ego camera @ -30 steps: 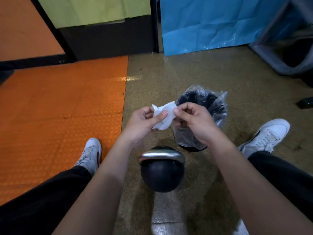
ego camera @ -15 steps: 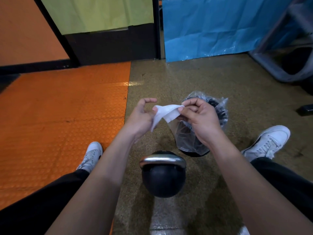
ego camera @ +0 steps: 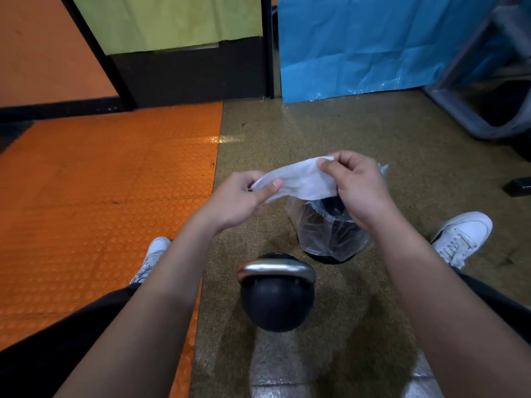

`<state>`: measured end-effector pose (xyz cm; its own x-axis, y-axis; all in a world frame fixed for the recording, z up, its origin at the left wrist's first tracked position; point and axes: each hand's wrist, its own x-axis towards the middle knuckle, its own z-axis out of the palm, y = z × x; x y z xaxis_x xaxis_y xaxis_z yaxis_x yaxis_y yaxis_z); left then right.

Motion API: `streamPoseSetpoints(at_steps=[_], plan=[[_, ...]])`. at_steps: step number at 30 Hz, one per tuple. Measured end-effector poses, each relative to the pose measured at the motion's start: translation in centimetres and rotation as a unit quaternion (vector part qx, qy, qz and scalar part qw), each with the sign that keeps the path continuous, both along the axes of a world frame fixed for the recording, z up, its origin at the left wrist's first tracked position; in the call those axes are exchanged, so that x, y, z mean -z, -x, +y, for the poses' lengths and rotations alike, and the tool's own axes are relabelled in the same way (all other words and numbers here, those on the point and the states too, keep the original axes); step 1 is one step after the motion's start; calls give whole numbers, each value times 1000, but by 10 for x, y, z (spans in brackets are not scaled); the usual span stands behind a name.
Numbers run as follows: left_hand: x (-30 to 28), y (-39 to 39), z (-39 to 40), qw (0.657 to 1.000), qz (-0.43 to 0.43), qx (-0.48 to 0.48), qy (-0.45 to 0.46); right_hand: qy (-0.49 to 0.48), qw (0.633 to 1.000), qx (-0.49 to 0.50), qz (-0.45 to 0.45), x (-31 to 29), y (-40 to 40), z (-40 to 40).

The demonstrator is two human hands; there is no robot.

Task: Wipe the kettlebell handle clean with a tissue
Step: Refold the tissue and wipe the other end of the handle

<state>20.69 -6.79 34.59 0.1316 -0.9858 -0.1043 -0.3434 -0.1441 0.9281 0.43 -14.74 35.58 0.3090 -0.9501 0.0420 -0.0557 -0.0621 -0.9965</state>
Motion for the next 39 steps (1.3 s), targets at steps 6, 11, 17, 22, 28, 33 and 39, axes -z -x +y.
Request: streamPoseSetpoints(at_steps=[6, 11, 17, 22, 28, 33, 39], plan=[[-3, 2, 0, 985, 170, -27, 18, -89, 993, -31, -78, 3, 2, 2], [-10, 2, 0, 984, 175, -21, 37, -127, 984, -26, -118, 4, 2, 4], [-18, -1, 3, 985, 166, 41, -25, -144, 973, -91, -157, 2, 9, 2], [-17, 9, 1, 991, 118, 53, -30, -149, 972, -107, -149, 0, 8, 3], [-12, 14, 0, 988, 150, -18, 25, -195, 957, -125, -176, 7, 11, 5], [-12, 16, 3, 988, 140, -15, 56, -125, 981, -53, -136, 9, 5, 0], [-21, 13, 0, 995, -13, -48, 84, 1, 995, -95, -12, -1, 13, -4]])
